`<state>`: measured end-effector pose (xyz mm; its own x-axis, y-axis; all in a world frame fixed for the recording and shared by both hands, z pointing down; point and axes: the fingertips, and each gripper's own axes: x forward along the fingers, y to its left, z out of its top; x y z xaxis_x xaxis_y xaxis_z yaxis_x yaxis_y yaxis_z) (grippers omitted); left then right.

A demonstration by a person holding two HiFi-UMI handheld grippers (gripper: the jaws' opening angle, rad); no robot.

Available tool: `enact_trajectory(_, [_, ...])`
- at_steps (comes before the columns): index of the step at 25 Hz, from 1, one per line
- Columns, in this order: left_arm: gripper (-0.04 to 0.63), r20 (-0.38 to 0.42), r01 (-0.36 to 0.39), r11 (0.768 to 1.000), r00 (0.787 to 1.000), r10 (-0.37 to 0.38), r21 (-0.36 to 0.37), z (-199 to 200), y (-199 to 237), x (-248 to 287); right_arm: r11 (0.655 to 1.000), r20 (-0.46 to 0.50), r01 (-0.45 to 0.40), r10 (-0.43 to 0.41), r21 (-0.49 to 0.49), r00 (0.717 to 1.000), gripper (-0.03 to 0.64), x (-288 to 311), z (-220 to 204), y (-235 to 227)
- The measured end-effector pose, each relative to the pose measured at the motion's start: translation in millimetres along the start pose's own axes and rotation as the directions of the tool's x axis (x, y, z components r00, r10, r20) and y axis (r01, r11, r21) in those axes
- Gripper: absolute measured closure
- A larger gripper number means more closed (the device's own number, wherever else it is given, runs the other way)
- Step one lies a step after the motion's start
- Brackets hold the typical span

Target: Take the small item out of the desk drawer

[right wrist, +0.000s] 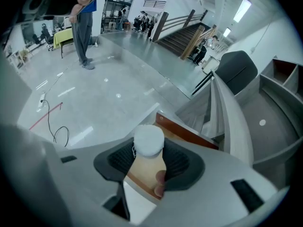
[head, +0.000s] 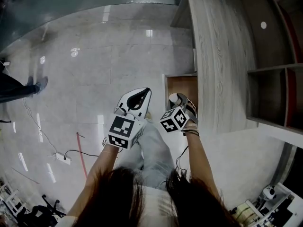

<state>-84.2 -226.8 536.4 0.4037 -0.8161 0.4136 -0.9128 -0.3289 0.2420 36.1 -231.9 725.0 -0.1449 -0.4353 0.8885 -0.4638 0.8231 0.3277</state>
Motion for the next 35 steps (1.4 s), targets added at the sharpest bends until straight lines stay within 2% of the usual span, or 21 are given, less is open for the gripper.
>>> enact_trajectory(16, [0.589,0.044,-0.006,0.999,0.999,0.005,0.032,15.1,-36.3,-49.0,0.989,0.109,0.055,-0.070,0.137,0.992,0.428,-78.6,13.4,4.7])
enact_trajectory(35, [0.589,0.107,0.003,0.997,0.994,-0.011,0.076,30.3,-71.7,-128.4,0.940,0.227,0.124,-0.202,0.318,0.953,0.432,-190.0,25.5,25.8])
